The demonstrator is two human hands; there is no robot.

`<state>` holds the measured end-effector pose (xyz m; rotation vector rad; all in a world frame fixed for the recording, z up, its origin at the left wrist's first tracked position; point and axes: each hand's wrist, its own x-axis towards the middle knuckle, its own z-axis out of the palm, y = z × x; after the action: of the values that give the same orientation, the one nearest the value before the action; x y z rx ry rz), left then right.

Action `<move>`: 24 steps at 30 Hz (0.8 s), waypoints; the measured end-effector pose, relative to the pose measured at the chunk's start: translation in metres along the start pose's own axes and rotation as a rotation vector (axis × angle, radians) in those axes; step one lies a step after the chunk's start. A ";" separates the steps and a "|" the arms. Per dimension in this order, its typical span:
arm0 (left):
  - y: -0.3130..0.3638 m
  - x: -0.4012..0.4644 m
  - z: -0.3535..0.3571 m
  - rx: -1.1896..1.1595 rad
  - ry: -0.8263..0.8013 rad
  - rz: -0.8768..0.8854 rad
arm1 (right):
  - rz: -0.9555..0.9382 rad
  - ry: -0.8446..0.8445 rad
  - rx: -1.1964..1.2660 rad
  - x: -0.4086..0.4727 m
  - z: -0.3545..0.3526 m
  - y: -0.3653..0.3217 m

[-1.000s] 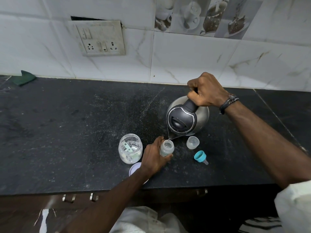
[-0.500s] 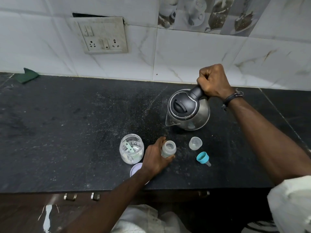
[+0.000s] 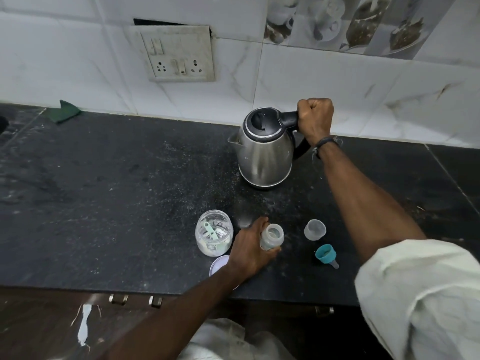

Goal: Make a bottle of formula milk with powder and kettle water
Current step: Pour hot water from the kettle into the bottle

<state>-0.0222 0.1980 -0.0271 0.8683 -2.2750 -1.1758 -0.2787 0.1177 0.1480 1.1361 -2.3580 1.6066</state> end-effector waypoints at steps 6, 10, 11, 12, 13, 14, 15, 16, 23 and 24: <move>0.001 0.001 -0.001 0.035 0.012 0.027 | 0.313 0.121 -0.006 0.001 0.039 -0.001; 0.002 0.000 -0.003 0.042 0.004 0.039 | 0.430 0.148 0.006 0.003 0.061 0.006; 0.002 0.000 -0.003 0.041 0.000 0.037 | 0.445 0.149 0.010 0.003 0.066 0.007; 0.003 0.000 -0.003 0.040 -0.006 0.037 | 0.456 0.151 0.012 0.003 0.069 0.009; 0.003 0.000 -0.004 0.039 -0.013 0.035 | 0.464 0.151 0.012 0.004 0.072 0.009; 0.003 0.000 -0.004 0.037 -0.020 0.030 | 0.472 0.150 0.011 0.004 0.074 0.010; 0.003 0.001 -0.004 0.037 -0.026 0.025 | 0.477 0.149 0.012 0.005 0.076 0.010; 0.002 0.001 -0.005 0.037 -0.032 0.019 | 0.482 0.148 0.017 0.005 0.078 0.010; 0.003 0.000 -0.005 0.036 -0.031 0.018 | 0.519 0.125 0.059 0.004 0.079 0.013; 0.003 0.000 -0.005 0.035 -0.029 0.022 | 0.520 0.114 0.069 0.004 0.077 0.013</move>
<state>-0.0202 0.1966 -0.0218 0.8421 -2.3293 -1.1497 -0.2643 0.0539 0.1047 0.4309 -2.6806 1.8423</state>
